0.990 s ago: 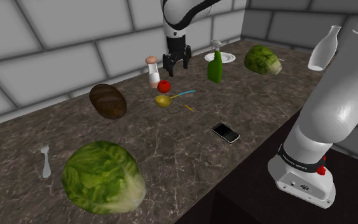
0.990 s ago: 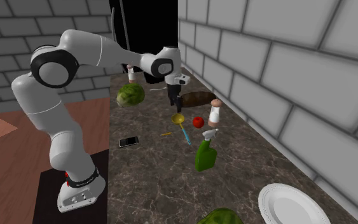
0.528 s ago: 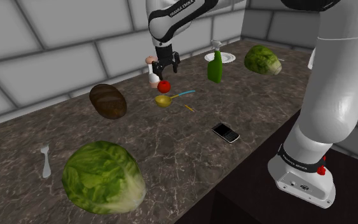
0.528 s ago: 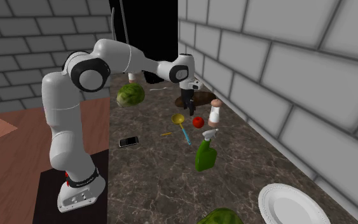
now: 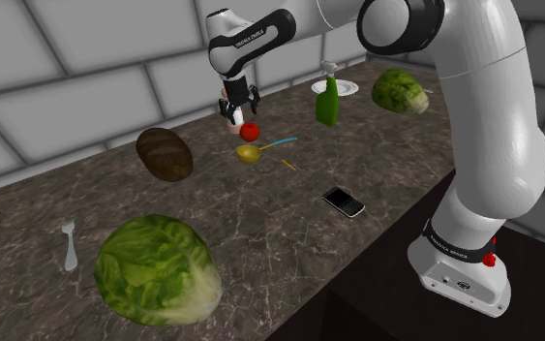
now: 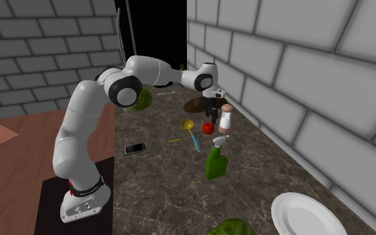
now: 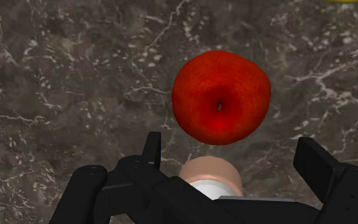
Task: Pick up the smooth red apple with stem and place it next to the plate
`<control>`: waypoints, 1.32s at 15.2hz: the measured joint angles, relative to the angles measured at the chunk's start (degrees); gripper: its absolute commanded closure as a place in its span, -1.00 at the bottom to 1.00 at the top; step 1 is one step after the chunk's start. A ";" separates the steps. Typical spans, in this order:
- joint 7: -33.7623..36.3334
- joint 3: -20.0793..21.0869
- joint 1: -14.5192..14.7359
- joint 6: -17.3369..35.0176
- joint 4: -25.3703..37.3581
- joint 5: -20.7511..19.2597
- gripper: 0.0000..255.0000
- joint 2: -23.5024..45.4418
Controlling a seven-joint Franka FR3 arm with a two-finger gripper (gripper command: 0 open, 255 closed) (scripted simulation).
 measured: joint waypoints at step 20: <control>0.56 -0.51 -0.22 4.20 -0.67 -0.60 1.00 3.43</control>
